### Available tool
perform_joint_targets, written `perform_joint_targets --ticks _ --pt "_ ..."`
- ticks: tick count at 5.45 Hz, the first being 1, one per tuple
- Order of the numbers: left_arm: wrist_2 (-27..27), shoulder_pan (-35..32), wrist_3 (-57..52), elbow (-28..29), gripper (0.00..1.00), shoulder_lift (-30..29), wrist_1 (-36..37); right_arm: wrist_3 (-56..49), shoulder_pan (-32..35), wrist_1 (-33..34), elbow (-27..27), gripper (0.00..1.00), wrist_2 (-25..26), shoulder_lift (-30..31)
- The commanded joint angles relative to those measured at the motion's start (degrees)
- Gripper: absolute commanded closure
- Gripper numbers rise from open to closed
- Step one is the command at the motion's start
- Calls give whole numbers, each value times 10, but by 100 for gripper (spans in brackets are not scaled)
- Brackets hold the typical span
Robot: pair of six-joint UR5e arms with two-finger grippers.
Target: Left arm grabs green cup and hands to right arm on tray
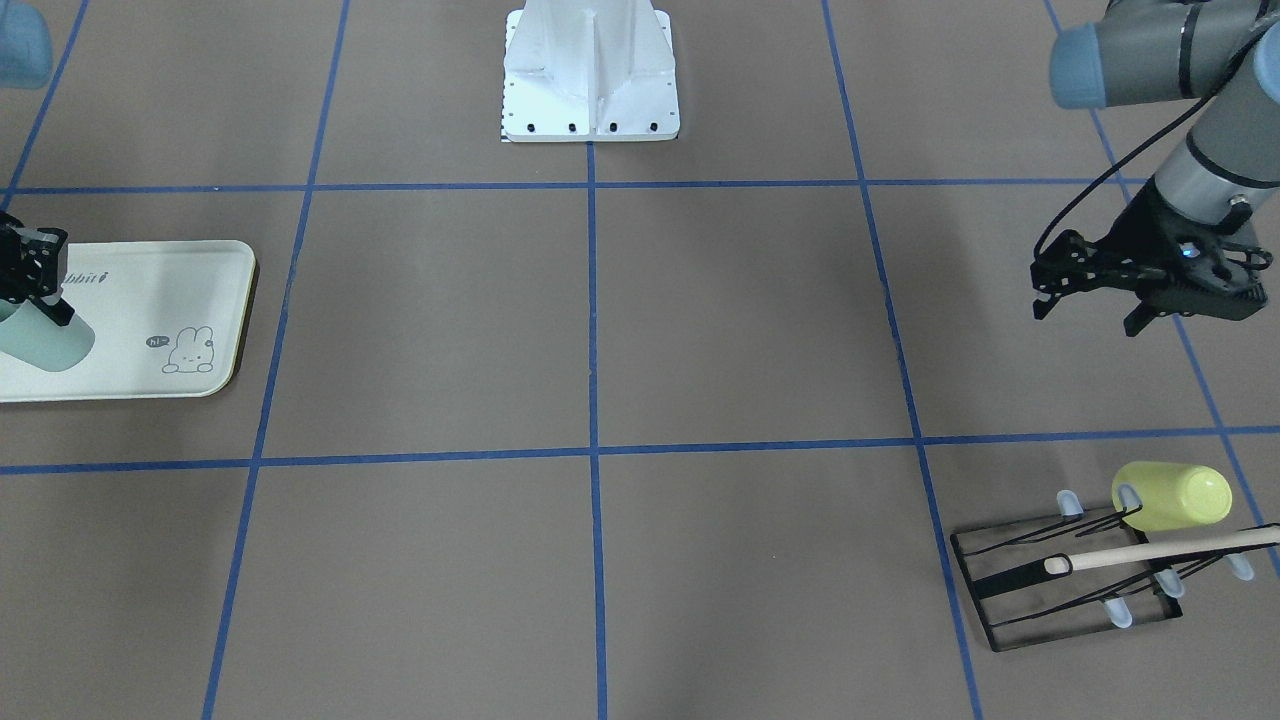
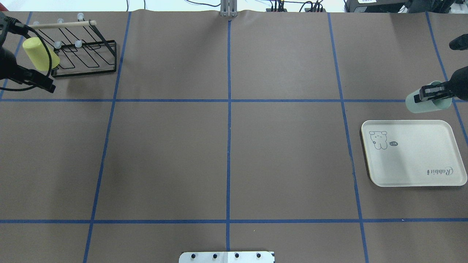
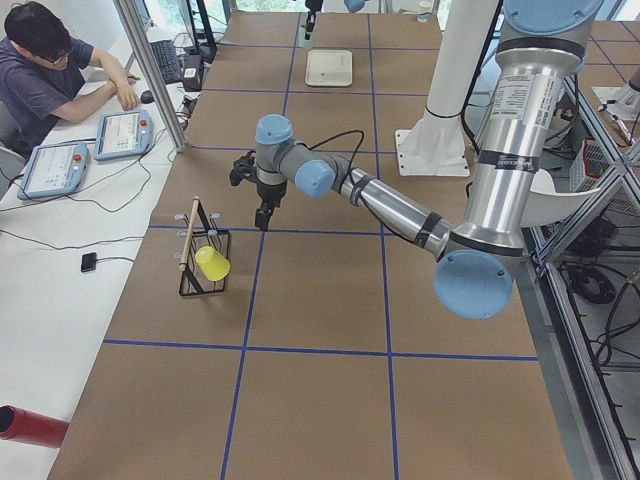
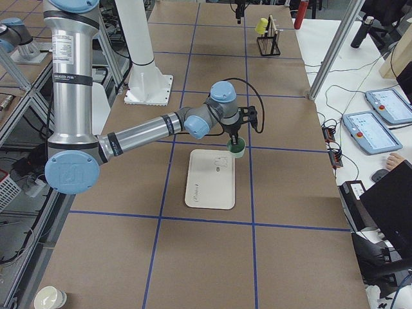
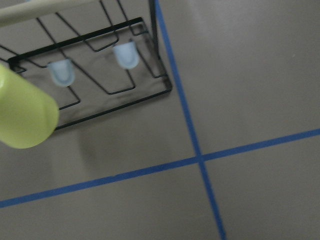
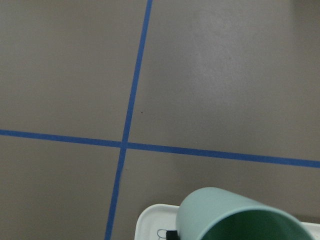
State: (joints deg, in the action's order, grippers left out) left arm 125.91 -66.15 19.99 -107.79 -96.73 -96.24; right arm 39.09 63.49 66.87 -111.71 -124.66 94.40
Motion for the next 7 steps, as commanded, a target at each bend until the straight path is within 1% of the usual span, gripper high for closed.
perform_joint_targets --ticks 1,2,3,4,5,6,7 --pt "81 -117 -181 8 0 78 4 -24 -18 -3 -2 100 19 40" --pt "81 -146 -244 13 0 93 23 -17 -54 -6 -1 100 50 53" --pt "80 -147 -248 14 0 94 26 7 -92 -6 0 100 79 54" --pt "79 -147 -248 14 0 94 26 11 -124 0 1 100 73 74" --pt "80 -147 -248 14 0 94 27 11 -141 1 4 93 68 85" --pt "80 -147 -248 14 0 94 26 11 -146 1 14 28 69 83" --pt "80 -147 -248 15 0 94 26 11 -144 -1 8 1 68 79"
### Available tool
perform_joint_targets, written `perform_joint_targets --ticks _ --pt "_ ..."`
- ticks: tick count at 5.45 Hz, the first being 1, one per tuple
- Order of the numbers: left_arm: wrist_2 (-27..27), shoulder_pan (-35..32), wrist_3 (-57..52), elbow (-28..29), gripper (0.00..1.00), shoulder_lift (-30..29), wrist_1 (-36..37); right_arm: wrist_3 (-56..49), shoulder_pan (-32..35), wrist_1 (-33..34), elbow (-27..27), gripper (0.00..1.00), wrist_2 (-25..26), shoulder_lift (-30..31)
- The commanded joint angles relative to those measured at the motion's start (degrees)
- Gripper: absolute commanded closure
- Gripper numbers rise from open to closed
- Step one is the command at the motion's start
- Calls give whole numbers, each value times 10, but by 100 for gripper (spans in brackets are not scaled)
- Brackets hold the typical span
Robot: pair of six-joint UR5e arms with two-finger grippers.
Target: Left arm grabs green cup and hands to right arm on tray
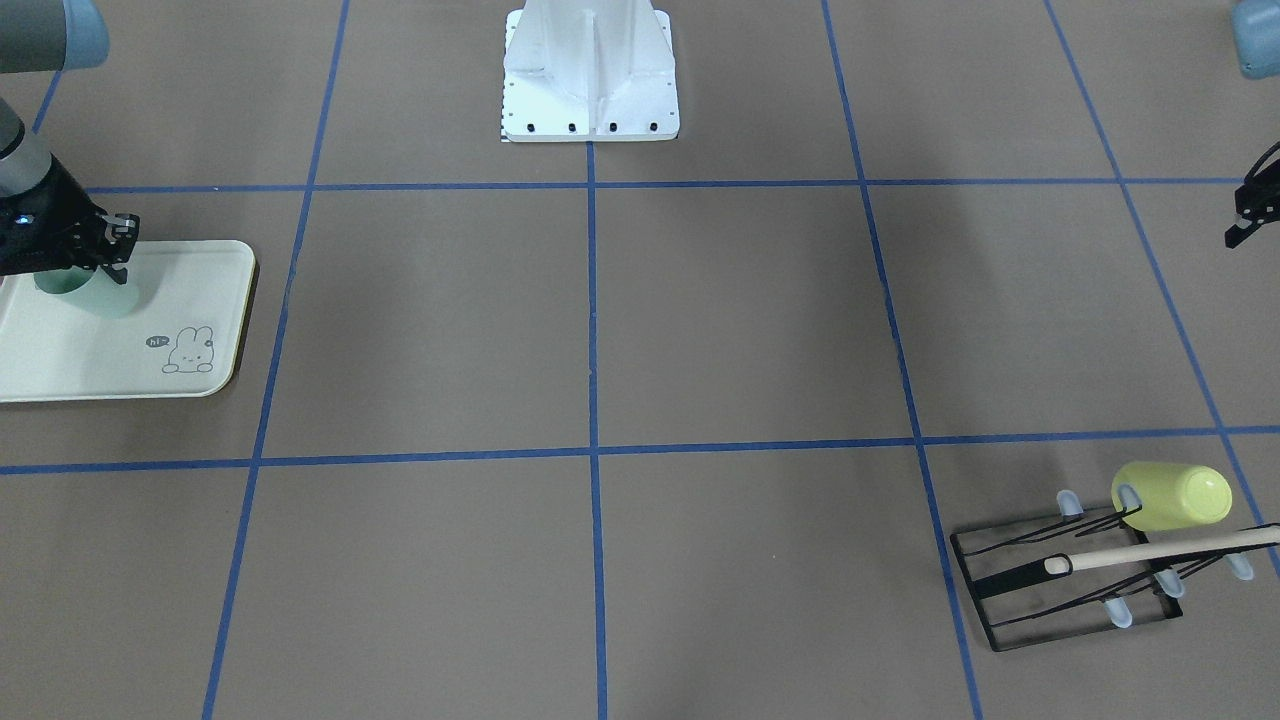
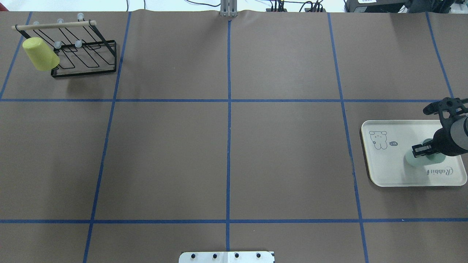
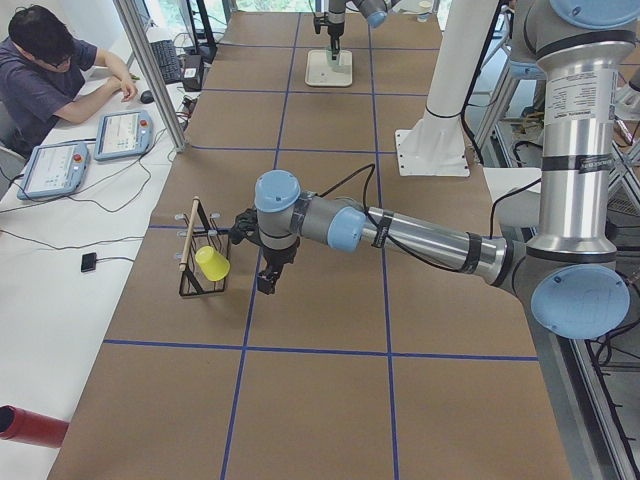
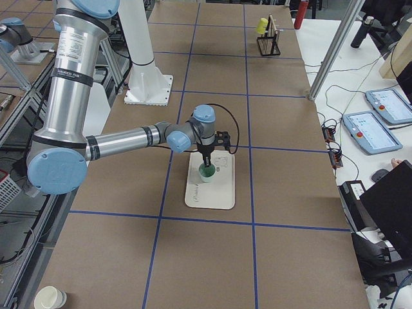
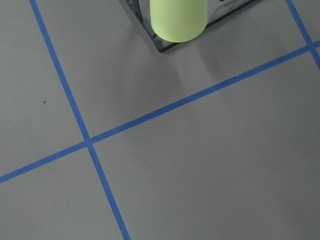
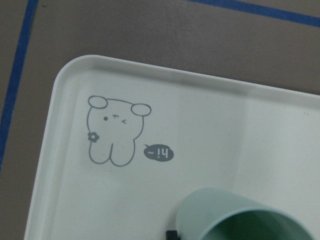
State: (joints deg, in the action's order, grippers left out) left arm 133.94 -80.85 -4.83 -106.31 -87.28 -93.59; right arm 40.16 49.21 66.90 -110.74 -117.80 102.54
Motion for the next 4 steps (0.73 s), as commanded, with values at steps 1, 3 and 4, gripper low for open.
perform_joint_targets --ticks 1,3,4 --pt "0 0 1 1 0 -1 1 -2 29 2 -21 0 -6 -2" --pt "0 0 3 1 0 0 -1 -61 125 112 -43 0 -81 -43" --pt "-2 -13 8 14 0 1 0 -176 183 210 -39 0 -81 -83"
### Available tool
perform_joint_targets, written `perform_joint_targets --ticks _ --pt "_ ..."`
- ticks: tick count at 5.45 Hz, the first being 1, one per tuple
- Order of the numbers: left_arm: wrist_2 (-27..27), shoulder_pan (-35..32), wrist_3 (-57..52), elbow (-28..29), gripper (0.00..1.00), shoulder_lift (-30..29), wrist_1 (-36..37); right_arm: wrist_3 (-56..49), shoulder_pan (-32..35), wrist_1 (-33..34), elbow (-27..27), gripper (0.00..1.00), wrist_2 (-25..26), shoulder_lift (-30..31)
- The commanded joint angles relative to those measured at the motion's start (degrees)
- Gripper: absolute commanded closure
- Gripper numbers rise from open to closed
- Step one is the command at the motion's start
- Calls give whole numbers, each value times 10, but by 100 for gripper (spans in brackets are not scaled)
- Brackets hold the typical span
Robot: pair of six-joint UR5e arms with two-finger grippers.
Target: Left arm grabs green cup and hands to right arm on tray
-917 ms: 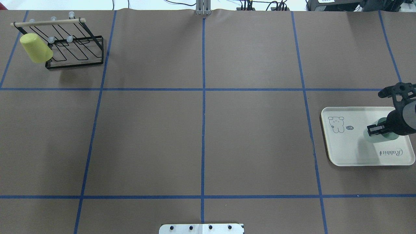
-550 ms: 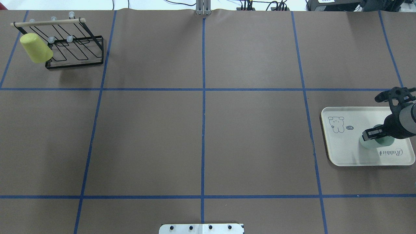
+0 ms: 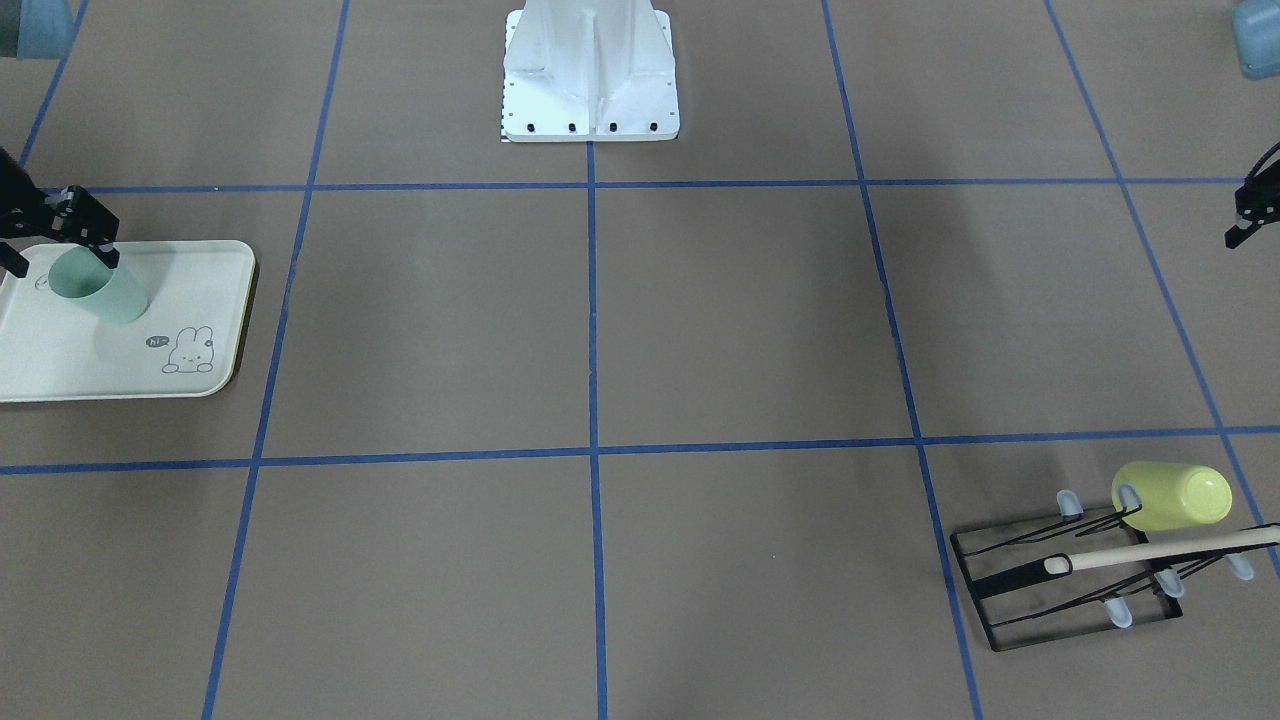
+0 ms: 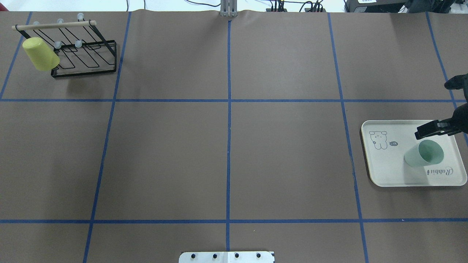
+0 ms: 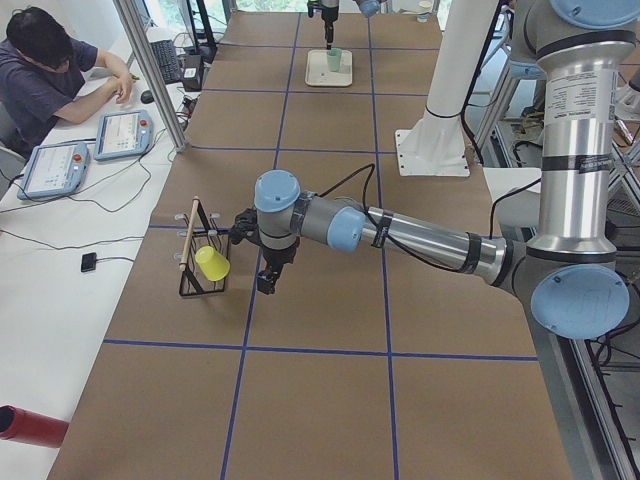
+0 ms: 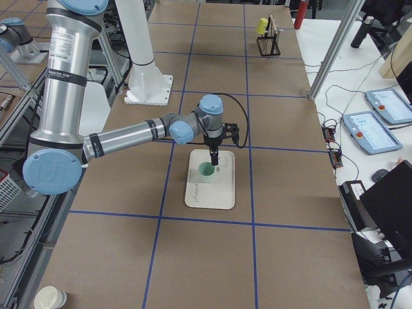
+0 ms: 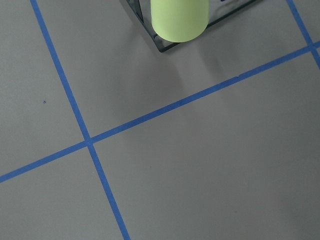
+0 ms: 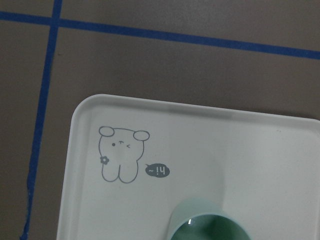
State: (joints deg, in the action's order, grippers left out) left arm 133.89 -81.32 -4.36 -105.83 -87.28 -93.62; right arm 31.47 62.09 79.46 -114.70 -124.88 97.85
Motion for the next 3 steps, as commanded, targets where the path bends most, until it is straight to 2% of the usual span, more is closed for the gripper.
perform_joint_targets --ticks 1,2,3 --pt "2 -54 -6 45 0 0 -11 -215 120 183 6 0 -6 -64" --pt "2 -67 -6 48 0 -1 -10 -313 178 231 16 0 -12 -72" --pt "1 -92 -12 51 0 -7 -2 -366 222 247 31 0 -47 -65"
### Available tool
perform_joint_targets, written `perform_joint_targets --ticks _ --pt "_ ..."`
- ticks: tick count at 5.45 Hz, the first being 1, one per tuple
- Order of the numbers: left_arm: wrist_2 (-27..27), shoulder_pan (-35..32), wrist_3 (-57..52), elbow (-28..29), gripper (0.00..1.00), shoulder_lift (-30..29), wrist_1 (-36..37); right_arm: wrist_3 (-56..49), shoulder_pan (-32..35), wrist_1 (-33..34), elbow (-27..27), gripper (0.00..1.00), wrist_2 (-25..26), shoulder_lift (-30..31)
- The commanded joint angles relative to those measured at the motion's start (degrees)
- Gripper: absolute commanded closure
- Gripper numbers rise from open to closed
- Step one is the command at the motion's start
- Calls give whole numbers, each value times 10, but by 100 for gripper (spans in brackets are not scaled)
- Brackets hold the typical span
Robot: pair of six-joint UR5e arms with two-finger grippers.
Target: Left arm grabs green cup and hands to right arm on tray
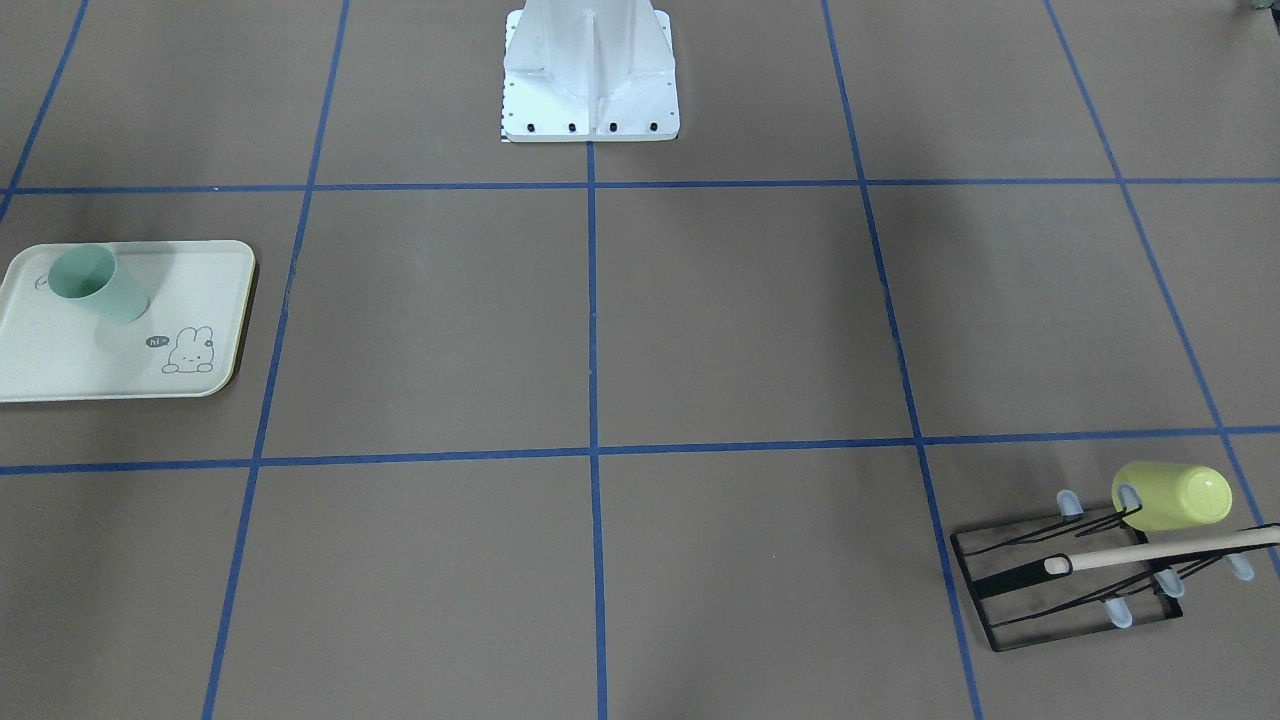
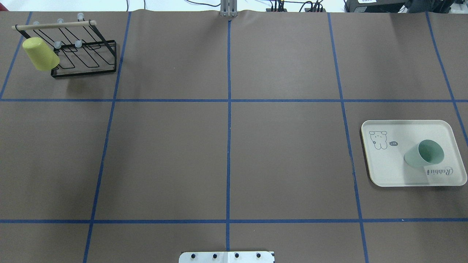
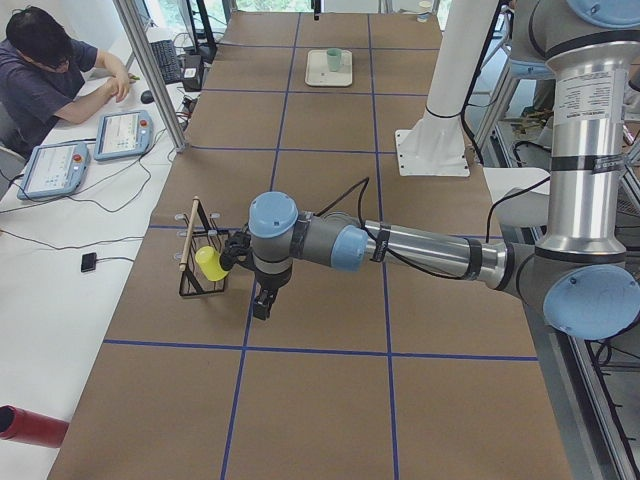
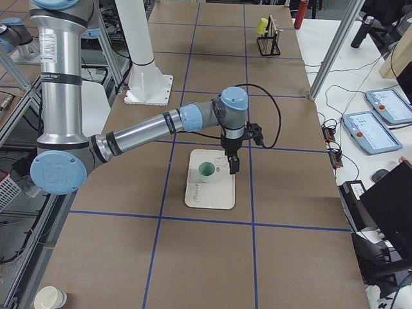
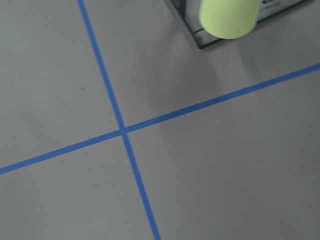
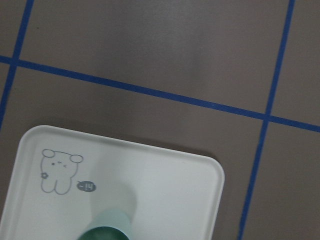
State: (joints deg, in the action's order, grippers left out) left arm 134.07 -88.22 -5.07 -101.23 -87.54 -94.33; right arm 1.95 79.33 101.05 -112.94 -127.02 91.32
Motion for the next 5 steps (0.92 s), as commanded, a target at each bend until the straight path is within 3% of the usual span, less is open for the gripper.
perform_joint_targets --ticks 1,2,3,5 --pt "0 -26 -23 15 0 -2 11 -119 114 25 47 0 -67 28" --pt "0 -41 -48 19 0 -3 58 -148 179 29 58 1 -73 49" --pt "0 -56 -86 18 0 -1 119 -139 181 24 67 1 -69 64" --pt "0 -92 -80 -4 0 18 128 -116 153 11 76 0 -65 66"
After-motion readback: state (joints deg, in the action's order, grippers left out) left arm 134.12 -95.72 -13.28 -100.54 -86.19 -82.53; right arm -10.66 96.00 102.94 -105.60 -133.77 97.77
